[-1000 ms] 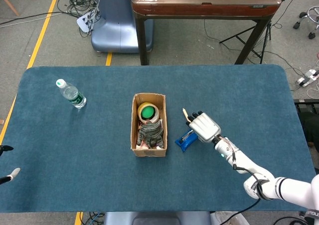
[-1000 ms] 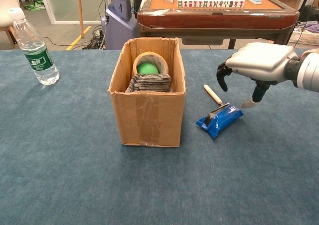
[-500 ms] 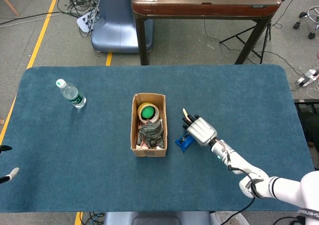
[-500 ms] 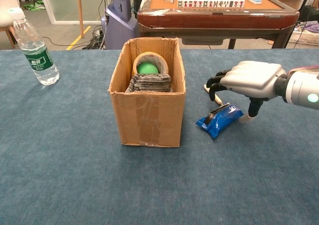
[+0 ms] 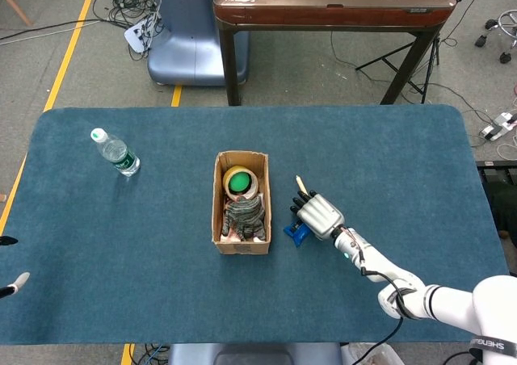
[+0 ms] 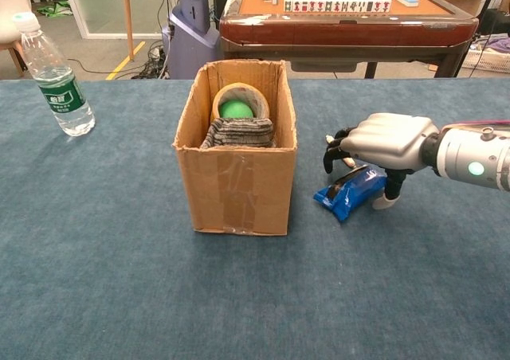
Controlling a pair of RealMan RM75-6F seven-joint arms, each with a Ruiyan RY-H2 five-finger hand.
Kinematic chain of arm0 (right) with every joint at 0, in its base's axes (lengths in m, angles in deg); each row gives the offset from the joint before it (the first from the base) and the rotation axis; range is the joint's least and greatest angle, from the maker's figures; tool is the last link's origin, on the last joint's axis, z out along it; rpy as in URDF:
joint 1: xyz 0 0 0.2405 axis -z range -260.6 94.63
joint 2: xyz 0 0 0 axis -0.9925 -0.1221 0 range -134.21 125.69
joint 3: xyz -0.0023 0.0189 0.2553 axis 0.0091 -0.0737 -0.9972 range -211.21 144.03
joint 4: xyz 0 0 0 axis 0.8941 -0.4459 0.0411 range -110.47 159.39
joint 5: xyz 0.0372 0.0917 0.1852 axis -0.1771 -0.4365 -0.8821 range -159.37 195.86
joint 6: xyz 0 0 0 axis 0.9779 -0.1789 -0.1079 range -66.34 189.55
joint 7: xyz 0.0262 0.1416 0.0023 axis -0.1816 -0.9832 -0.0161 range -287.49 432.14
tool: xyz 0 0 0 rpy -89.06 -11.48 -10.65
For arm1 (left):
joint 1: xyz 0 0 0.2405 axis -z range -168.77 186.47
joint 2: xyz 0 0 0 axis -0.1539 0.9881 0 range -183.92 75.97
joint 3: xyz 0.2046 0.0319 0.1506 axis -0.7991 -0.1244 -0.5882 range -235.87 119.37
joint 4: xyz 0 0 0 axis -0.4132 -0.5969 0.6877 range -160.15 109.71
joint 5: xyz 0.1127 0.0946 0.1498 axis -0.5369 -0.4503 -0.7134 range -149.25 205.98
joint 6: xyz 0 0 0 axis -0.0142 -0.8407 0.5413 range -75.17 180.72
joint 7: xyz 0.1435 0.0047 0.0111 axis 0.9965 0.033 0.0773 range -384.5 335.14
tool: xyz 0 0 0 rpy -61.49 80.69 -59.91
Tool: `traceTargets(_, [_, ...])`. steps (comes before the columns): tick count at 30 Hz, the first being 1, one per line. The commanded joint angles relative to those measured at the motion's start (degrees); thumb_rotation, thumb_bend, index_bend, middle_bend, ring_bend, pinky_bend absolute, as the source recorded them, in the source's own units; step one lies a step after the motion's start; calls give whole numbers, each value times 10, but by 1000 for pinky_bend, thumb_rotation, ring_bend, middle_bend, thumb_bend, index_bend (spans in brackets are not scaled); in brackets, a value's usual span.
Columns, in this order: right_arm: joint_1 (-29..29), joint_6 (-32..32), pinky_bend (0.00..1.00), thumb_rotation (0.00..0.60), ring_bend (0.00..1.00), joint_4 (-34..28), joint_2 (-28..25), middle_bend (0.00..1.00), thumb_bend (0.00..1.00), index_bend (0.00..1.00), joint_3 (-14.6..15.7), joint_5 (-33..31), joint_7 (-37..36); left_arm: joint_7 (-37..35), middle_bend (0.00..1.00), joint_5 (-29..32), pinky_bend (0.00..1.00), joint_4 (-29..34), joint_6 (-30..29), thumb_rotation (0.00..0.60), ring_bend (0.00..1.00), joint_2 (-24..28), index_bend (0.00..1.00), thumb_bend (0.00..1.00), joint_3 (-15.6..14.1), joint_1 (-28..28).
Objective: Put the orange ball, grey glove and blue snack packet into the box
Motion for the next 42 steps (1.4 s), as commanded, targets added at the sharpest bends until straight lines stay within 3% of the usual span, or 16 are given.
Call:
traceTargets(1, [0,0,323,600,171,3,3,253,0,266,0,-1,2,1,363,0,404,0,-1,600,279,0,357,118,0,0])
traceTargets(5, [1,4,390,600,246,9,7,321,26,298,1,3,2,1,363,0,404,0,0,600,279,0,357,117,0,0])
traceTargets(13, [9,29,528,600,446,23,12,491,151,496,2,23,-14,3,363,2,404,1,2,600,279,0,357,117,1,1])
traceTargets(27, [24,77,626,600,555,17,-3,586,203,604,-8,51,-40,3,363,2,404,-1,2,600,279,-1,357,117,0,1])
traceTargets(31, [30,101,626,600,556,-18,-30,586,225,604,-20,51,-34,4,363,2,404,-2,3,600,279,-1,357,117,0,1])
traceTargets(42, [42,177,626,600,556,-193,-135,586,262,604,-69,61,14,16,363,2,404,-3,7,600,279,-8,357,117,-1,4])
